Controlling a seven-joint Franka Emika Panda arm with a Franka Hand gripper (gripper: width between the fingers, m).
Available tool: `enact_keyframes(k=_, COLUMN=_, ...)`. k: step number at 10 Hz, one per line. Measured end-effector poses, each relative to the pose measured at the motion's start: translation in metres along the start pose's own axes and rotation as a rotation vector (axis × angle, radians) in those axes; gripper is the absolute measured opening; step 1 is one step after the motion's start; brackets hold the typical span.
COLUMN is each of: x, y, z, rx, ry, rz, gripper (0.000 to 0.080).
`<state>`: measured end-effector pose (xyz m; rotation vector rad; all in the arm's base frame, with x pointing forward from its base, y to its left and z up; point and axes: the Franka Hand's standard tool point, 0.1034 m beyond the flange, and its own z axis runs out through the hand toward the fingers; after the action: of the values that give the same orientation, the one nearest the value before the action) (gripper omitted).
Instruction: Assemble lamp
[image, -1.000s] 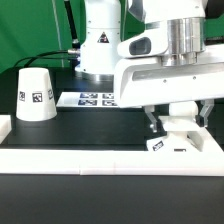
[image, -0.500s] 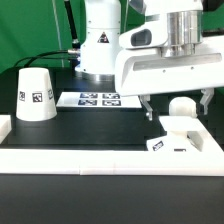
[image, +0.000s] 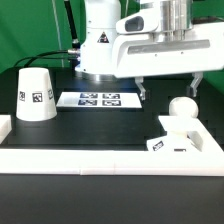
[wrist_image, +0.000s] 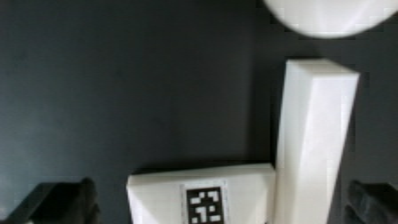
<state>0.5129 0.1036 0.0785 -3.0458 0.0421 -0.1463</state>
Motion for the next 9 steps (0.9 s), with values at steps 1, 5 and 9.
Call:
enact_keyframes(k=1, x=-0.009, y=-0.004, z=0.0, rx=0.0, ry=-0.008, rz=-0.009, gripper=0.0699)
enact_keyframes(k=5, x=-0.025, y=-0.018, z=0.007, rx=0.003, ry=-0.01, rz=-0.016, gripper=0.0699)
enact_keyframes(k=9, x=-0.026, y=-0.019, z=0.008, rx=0.003, ry=-0.011, rz=-0.014, gripper=0.0699)
